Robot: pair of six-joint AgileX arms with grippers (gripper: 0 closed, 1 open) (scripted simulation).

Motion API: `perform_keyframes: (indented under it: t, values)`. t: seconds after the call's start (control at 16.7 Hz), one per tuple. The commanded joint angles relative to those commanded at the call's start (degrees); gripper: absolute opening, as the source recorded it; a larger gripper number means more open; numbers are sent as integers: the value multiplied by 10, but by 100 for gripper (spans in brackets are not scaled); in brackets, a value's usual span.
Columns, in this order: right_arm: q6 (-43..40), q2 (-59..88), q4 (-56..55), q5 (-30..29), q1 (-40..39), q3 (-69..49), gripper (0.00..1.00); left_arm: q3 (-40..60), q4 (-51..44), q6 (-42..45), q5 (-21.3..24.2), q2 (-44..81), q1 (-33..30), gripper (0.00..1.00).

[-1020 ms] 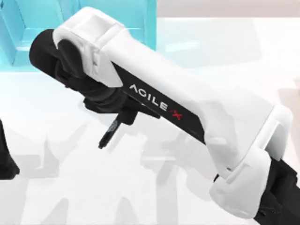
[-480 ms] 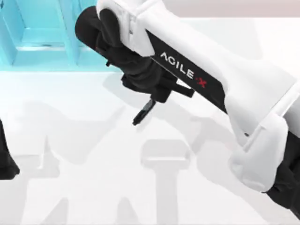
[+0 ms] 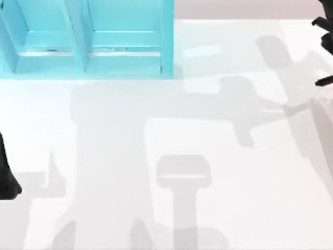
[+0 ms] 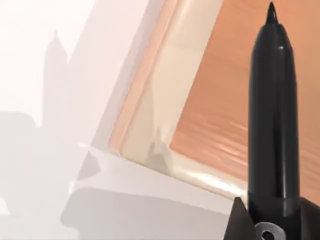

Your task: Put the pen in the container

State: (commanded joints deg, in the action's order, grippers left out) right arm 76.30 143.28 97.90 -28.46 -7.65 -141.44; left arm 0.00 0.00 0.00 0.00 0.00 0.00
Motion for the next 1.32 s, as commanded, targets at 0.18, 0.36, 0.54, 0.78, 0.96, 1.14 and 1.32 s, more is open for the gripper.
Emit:
perform_keyframes:
  t: [0.18, 0.36, 0.54, 0.78, 0.96, 1.14, 1.32]
  values:
    - [-16, -41, 6, -12, 135, 79, 0, 0, 0, 0, 0, 0, 0, 100]
    - [-28, -71, 10, -24, 220, 140, 0, 0, 0, 0, 0, 0, 0, 100]
    - [-33, -84, 13, -30, 249, 166, 0, 0, 0, 0, 0, 0, 0, 100]
    - [-32, -81, 12, -29, 248, 164, 0, 0, 0, 0, 0, 0, 0, 100]
    - [-32, -91, -6, -30, 247, 186, 0, 0, 0, 0, 0, 0, 0, 100]
    - [-32, -104, -41, -28, 246, 243, 0, 0, 0, 0, 0, 0, 0, 100]
    - [-31, -117, -73, -27, 245, 289, 0, 0, 0, 0, 0, 0, 0, 100]
